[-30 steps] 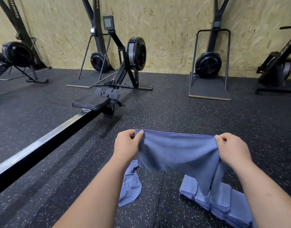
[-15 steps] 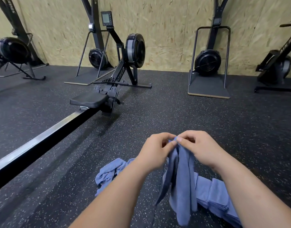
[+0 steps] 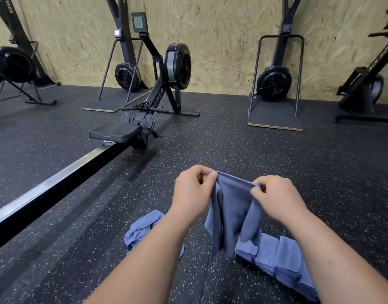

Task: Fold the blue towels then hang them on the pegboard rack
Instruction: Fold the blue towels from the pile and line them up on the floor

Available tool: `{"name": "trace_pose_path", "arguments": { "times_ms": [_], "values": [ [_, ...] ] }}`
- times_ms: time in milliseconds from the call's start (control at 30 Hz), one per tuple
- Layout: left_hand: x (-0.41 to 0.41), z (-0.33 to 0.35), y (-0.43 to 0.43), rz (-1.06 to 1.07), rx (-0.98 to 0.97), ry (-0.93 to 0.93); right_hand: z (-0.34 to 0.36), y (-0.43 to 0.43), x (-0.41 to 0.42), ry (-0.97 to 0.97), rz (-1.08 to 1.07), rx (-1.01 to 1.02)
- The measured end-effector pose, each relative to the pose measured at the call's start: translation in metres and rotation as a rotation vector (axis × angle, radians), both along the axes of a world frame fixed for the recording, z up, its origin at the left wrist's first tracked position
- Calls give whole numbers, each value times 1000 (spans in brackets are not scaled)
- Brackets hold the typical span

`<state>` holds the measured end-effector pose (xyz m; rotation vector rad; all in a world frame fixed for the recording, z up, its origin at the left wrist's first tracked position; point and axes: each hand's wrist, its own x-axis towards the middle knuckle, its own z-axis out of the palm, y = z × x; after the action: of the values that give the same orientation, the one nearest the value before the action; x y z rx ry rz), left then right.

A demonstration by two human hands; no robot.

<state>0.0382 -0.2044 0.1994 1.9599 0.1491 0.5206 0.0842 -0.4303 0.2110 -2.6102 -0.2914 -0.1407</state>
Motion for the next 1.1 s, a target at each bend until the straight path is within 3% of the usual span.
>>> {"name": "trace_pose_path", "arguments": {
  "times_ms": [233, 400, 467, 567, 700, 967, 1100],
  "values": [
    [2, 2, 28, 304, -106, 44, 4, -19, 6, 44, -79, 9],
    [4, -2, 37, 397, -176, 47, 8, -29, 10, 79, -59, 190],
    [6, -5, 40, 404, -187, 54, 7, -29, 9, 149, -30, 367],
    [7, -8, 41, 334, -135, 113, 15, -21, 0, 279, 54, 712],
    [5, -9, 27, 136, -112, 122, 27, -8, -6, 395, 142, 881],
    [-1, -6, 5, -153, -136, 143, 25, 5, -10, 477, 286, 793],
    [-2, -4, 3, -202, -146, 140, 17, 7, -8, 345, 343, 664]
  ]
}}
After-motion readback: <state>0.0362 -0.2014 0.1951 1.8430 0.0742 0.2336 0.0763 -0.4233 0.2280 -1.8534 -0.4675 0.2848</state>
